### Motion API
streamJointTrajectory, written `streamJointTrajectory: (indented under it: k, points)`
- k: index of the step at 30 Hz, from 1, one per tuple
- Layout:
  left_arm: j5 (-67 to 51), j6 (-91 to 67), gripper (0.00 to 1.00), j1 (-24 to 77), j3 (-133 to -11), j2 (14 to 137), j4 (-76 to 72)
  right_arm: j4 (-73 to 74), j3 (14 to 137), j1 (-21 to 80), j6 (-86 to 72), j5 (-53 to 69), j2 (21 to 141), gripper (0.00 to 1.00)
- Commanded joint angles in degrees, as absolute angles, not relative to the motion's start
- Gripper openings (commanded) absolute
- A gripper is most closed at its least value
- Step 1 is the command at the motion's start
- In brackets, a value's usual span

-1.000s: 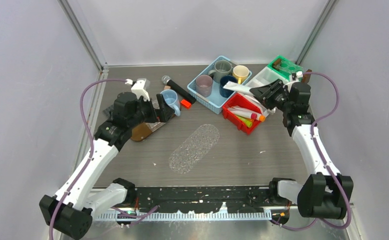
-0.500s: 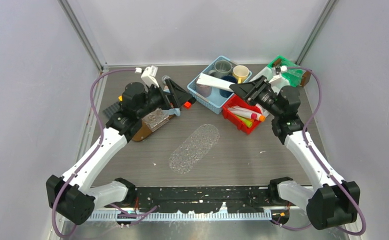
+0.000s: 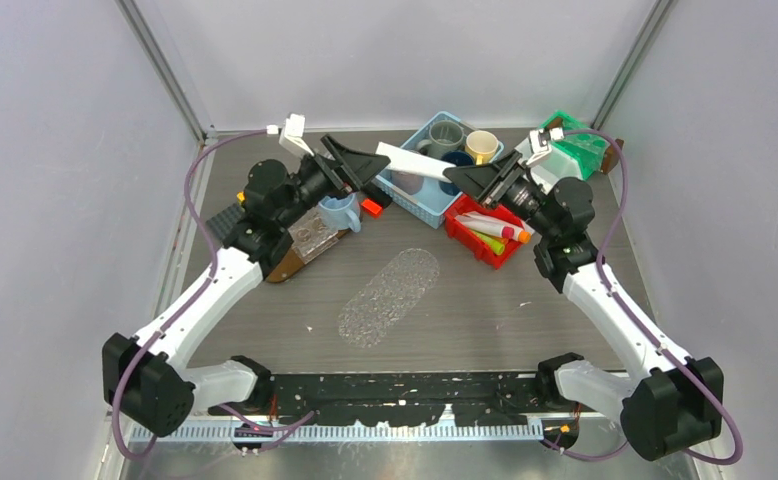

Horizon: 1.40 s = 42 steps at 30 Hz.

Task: Prepare toiletry sets of a toothbrush and toothpaste on the tray
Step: Pick up the toothpaste from the storage box.

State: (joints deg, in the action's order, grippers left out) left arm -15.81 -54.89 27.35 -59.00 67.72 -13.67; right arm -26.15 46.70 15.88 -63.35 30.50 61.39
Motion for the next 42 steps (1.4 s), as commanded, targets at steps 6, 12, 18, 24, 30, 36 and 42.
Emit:
streamJointTrajectory:
  k: [6,12,18,24,30,36,42]
  points:
    - [-14.89,-61.34,0.61,29.04,-57.60,70.86,-26.23,-33.79,46.46,18.27,-63.56,30.59,60.96,0.01]
    - [-12.87,-63.12,0.48,29.18,-55.49,70.30,-29.21,-34.36,46.13,19.00,-63.07,30.59,61.63,0.01]
    - [-12.22,-64.80,0.40,29.27,-54.73,69.97,-30.30,-34.96,45.80,19.56,-62.82,30.16,62.11,0.01]
    - [-11.09,-67.67,0.23,29.27,-52.67,69.70,-33.69,-35.30,45.23,19.88,-62.32,29.98,62.73,0.01]
    - [-10.47,-68.90,0.00,29.27,-52.02,68.53,-34.28,-35.94,44.32,20.06,-62.29,29.40,63.10,0.07]
    - [-8.17,-64.28,0.00,29.14,-52.68,65.18,-28.20,-31.32,44.27,20.04,-58.92,28.44,63.02,0.54]
    - [-4.01,-50.21,0.00,29.09,-56.60,61.38,-12.63,-17.86,46.67,19.96,-49.91,25.48,61.89,0.87]
